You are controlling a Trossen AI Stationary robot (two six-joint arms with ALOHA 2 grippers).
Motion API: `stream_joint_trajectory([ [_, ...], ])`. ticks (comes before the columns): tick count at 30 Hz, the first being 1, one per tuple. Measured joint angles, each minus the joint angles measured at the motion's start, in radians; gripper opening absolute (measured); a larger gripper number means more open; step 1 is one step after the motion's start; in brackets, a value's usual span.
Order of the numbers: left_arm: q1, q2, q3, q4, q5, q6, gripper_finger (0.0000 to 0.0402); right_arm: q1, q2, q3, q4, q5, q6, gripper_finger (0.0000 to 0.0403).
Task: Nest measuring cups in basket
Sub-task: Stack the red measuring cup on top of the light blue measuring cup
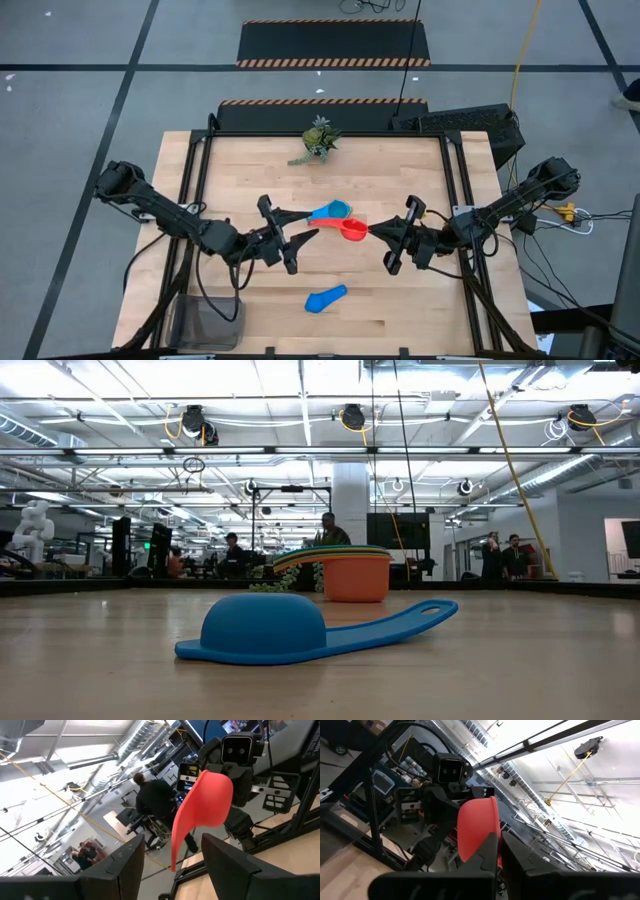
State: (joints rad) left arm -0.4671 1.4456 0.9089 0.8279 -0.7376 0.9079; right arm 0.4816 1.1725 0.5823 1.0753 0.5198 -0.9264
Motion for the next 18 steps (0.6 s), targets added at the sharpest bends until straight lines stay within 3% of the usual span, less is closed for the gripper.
stream_joint_trajectory([
  [5, -0.005, 0.0, 0.0, -0.001, 0.001, 0.014, 0.0188, 0.0, 0.0, 0.0, -0.011, -0.013, -0.002, 0.0],
  [18, -0.007, 0.0, 0.0, -0.023, 0.002, 0.019, 0.007, 0.0, 0.0, 0.0, -0.011, -0.05, 0.001, 0.0],
])
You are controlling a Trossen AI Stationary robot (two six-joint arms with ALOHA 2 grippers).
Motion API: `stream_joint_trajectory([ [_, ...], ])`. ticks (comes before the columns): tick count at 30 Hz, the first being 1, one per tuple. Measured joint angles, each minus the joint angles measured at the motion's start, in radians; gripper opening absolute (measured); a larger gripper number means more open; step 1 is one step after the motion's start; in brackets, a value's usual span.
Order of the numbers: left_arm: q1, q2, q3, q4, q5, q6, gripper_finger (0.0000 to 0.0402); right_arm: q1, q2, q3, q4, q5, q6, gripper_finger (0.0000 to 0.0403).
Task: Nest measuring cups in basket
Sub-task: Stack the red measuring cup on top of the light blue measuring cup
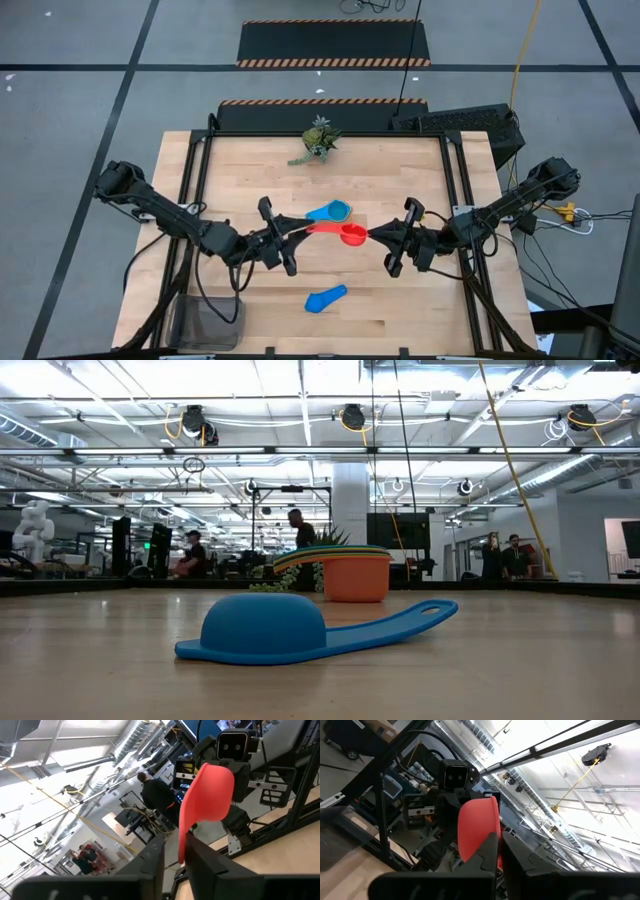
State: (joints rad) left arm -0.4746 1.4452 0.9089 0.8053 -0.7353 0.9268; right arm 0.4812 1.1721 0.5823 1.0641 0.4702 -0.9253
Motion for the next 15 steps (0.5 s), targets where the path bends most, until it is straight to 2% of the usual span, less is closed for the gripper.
stream_joint_trajectory([
  [10, -0.019, 0.0, 0.0, -0.001, 0.001, 0.023, 0.0012, 0.0, 0.0, 0.0, 0.0, 0.0, -0.003, 0.0],
  [15, -0.021, -0.001, 0.0, -0.02, 0.0, 0.033, 0.001, 0.0, 0.0, 0.0, -0.009, 0.0, -0.004, 0.0001],
])
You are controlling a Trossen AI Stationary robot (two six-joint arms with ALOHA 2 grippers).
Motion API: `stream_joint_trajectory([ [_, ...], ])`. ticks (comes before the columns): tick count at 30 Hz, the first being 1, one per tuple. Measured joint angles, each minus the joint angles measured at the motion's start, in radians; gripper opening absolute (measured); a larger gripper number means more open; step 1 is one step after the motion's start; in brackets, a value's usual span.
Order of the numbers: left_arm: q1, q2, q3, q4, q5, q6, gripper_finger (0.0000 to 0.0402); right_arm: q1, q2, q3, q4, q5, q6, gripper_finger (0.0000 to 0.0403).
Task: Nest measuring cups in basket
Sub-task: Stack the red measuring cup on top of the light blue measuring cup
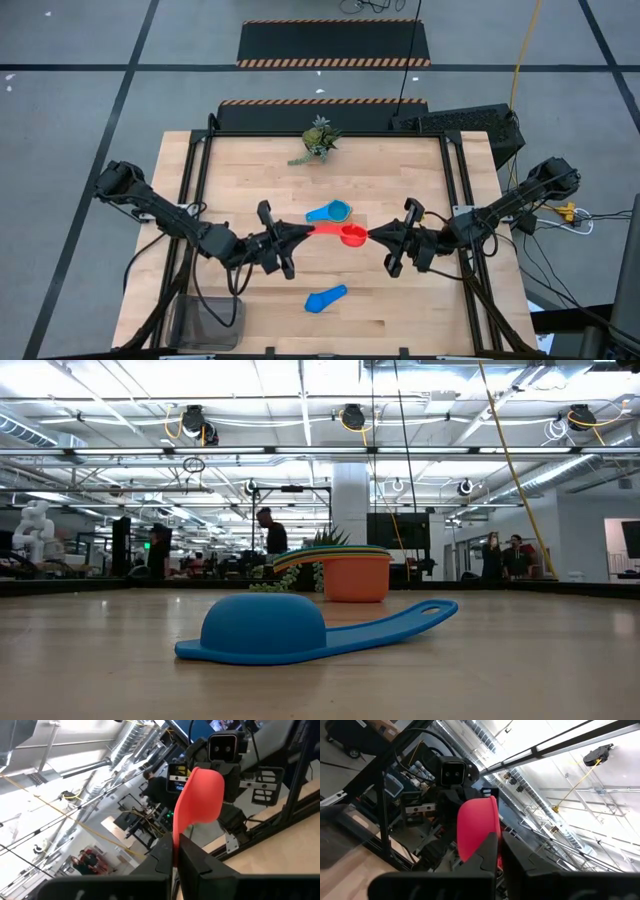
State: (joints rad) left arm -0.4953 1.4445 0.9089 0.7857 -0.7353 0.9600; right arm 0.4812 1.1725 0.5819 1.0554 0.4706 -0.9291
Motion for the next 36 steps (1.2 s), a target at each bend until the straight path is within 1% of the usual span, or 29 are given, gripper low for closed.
stream_joint_trajectory([
  [4, 0.0, 0.0, 0.0, -0.01, -0.001, 0.001, 0.0007, 0.0, 0.0, 0.0, -0.002, 0.018, 0.0, 0.002],
  [10, 0.002, -0.001, 0.0, -0.053, -0.018, 0.002, 0.0006, 0.003, -0.007, 0.0, -0.006, 0.121, 0.0, 0.0077],
  [13, 0.002, -0.001, 0.0, -0.082, -0.046, 0.007, 0.0006, 0.006, -0.018, 0.0, -0.016, 0.211, 0.001, 0.0104],
  [18, 0.001, 0.001, 0.0, -0.117, -0.106, 0.008, 0.0005, 0.006, -0.048, 0.0, -0.044, 0.395, 0.005, 0.0137],
  [20, -0.001, 0.002, -0.002, -0.138, -0.125, 0.008, 0.0005, 0.005, -0.06, 0.0, -0.087, 0.45, 0.018, 0.0145],
  [23, 0.002, 0.001, -0.01, -0.148, -0.163, 0.002, 0.0005, 0.005, -0.082, -0.001, -0.158, 0.506, 0.04, 0.0153],
  [25, 0.002, 0.001, -0.028, -0.148, -0.182, -0.005, 0.0005, 0.006, -0.101, 0.0, -0.193, 0.527, 0.059, 0.0155],
  [29, 0.011, -0.008, -0.08, -0.148, -0.192, -0.044, 0.0005, 0.006, -0.127, 0.0, -0.251, 0.528, 0.107, 0.0155],
  [31, 0.023, -0.008, -0.118, -0.141, -0.196, -0.056, 0.0005, 0.006, -0.137, 0.0, -0.264, 0.525, 0.126, 0.0155],
  [34, 0.045, -0.008, -0.181, -0.138, -0.232, -0.056, 0.0005, 0.005, -0.14, 0.0, -0.282, 0.524, 0.137, 0.0155],
  [36, 0.058, -0.008, -0.223, -0.129, -0.232, -0.059, 0.0005, 0.005, -0.141, 0.0, -0.282, 0.524, 0.145, 0.0155],
])
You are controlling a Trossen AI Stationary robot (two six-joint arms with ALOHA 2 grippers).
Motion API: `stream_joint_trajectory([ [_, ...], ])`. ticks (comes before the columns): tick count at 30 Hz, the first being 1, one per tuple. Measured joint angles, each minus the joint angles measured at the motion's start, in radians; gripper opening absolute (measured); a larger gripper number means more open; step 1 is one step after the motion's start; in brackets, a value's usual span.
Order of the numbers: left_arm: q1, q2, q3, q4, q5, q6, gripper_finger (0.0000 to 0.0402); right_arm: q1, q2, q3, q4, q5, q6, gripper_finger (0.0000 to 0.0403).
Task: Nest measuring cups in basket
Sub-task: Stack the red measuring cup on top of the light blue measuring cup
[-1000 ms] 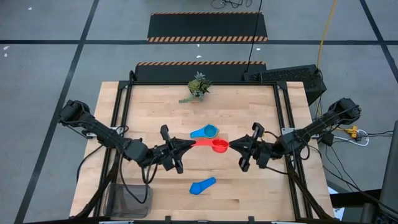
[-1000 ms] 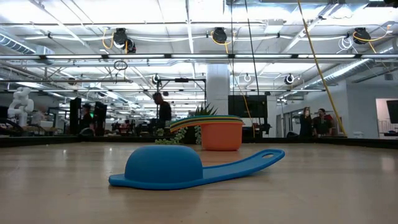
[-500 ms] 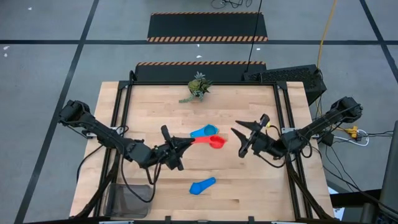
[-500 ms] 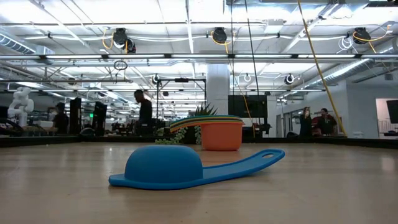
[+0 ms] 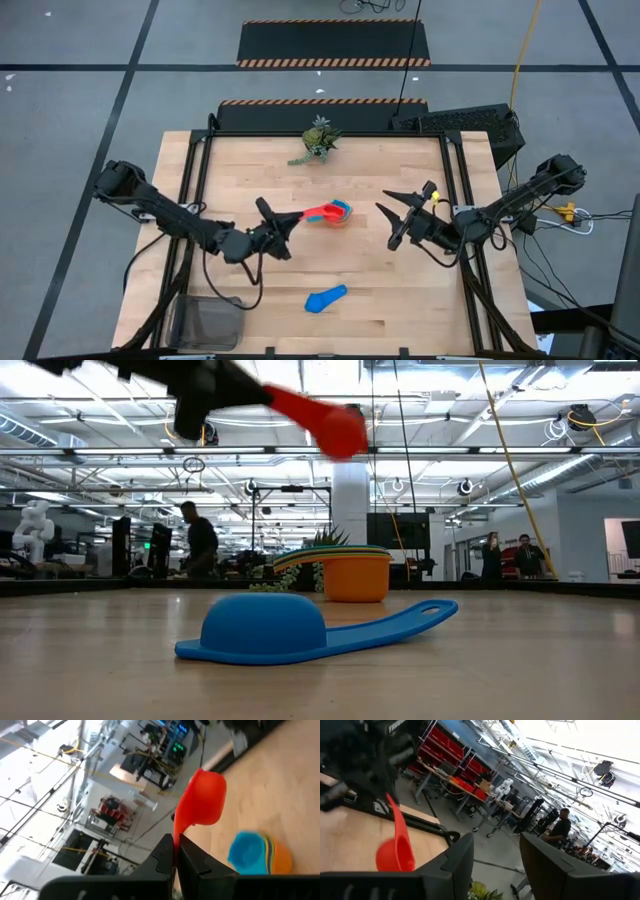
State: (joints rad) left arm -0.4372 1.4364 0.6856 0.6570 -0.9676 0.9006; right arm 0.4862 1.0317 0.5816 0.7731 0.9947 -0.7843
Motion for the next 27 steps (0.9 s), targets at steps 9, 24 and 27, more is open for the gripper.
stream_joint_trajectory([
  [9, 0.019, 0.012, -0.118, 0.043, 0.023, 0.066, 0.0005, -0.001, 0.0, 0.0, -0.079, -0.001, 0.111, 0.0155],
  [24, 0.058, 0.321, -0.125, 0.58, 0.027, 0.576, 0.0005, 0.0, 0.0, 0.0, -0.22, -0.002, 0.286, 0.0155],
  [27, 0.07, 0.349, -0.125, 0.664, 0.031, 0.606, 0.0005, 0.0, 0.0, 0.0, -0.228, -0.002, 0.301, 0.0155],
])
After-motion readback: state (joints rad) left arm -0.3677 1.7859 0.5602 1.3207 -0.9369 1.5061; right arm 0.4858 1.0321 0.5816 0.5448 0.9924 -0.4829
